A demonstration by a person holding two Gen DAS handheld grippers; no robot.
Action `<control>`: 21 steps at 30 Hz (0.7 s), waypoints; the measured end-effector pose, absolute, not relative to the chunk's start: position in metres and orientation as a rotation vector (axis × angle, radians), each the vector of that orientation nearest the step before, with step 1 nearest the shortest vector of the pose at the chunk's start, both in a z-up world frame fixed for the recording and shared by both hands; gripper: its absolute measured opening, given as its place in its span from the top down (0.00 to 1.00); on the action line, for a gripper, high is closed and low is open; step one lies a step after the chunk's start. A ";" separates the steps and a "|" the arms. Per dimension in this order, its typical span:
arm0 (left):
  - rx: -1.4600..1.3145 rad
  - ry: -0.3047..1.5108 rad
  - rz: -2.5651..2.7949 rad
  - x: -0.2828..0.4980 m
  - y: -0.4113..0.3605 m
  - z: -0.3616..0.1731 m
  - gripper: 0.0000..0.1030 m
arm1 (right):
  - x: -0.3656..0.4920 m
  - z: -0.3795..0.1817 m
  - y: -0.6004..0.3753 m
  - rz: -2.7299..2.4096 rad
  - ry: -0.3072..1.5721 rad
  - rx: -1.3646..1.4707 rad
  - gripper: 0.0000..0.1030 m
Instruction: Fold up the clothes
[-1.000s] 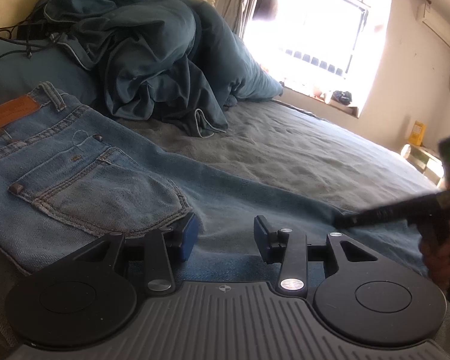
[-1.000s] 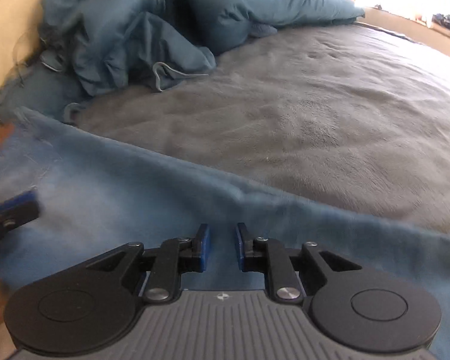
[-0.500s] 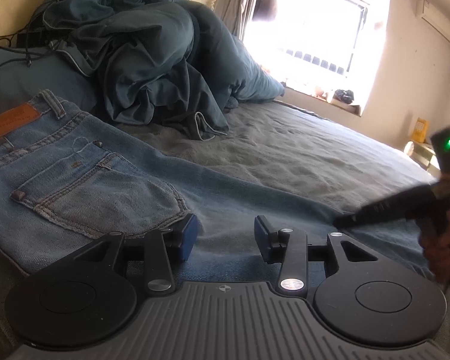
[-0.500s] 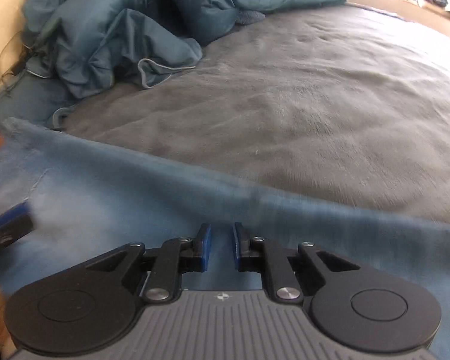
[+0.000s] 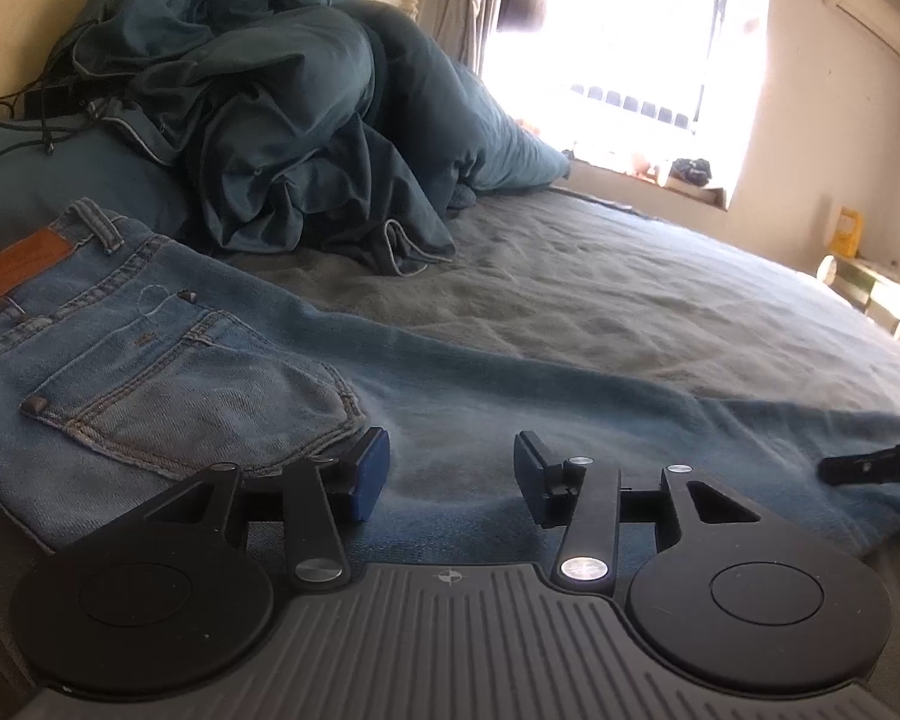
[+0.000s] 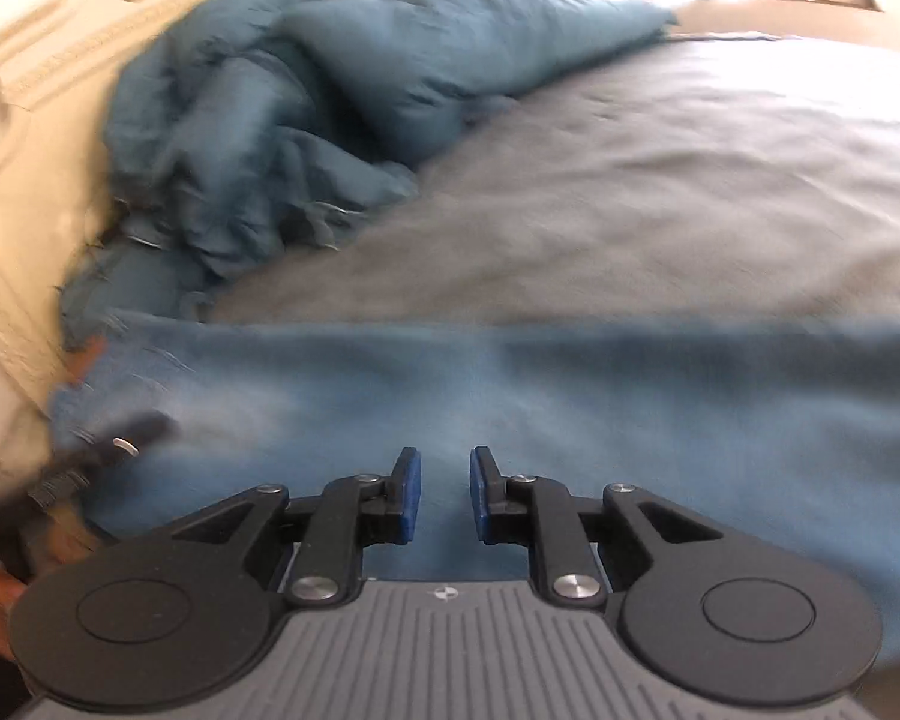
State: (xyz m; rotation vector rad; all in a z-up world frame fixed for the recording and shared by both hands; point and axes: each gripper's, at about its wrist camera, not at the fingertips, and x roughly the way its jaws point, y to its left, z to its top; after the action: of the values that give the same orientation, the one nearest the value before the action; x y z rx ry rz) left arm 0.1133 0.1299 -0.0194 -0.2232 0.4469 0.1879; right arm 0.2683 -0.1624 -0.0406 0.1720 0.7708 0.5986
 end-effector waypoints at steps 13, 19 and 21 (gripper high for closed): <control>-0.176 0.470 0.228 0.127 0.122 -0.022 0.52 | 0.243 -0.036 -0.454 -0.170 0.497 0.580 0.79; -0.168 0.484 0.247 0.132 0.118 -0.021 0.52 | 0.192 -0.044 -0.482 -0.098 0.515 0.868 0.58; -0.165 0.489 0.250 0.133 0.117 -0.021 0.52 | 0.196 -0.058 -0.480 -0.060 0.584 0.919 0.58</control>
State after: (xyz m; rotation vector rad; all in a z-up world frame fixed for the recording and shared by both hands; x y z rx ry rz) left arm 0.1325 0.1174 -0.0208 -0.1651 0.4892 0.2502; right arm 0.1959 -0.4796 -0.0582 0.9186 0.5836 -0.0604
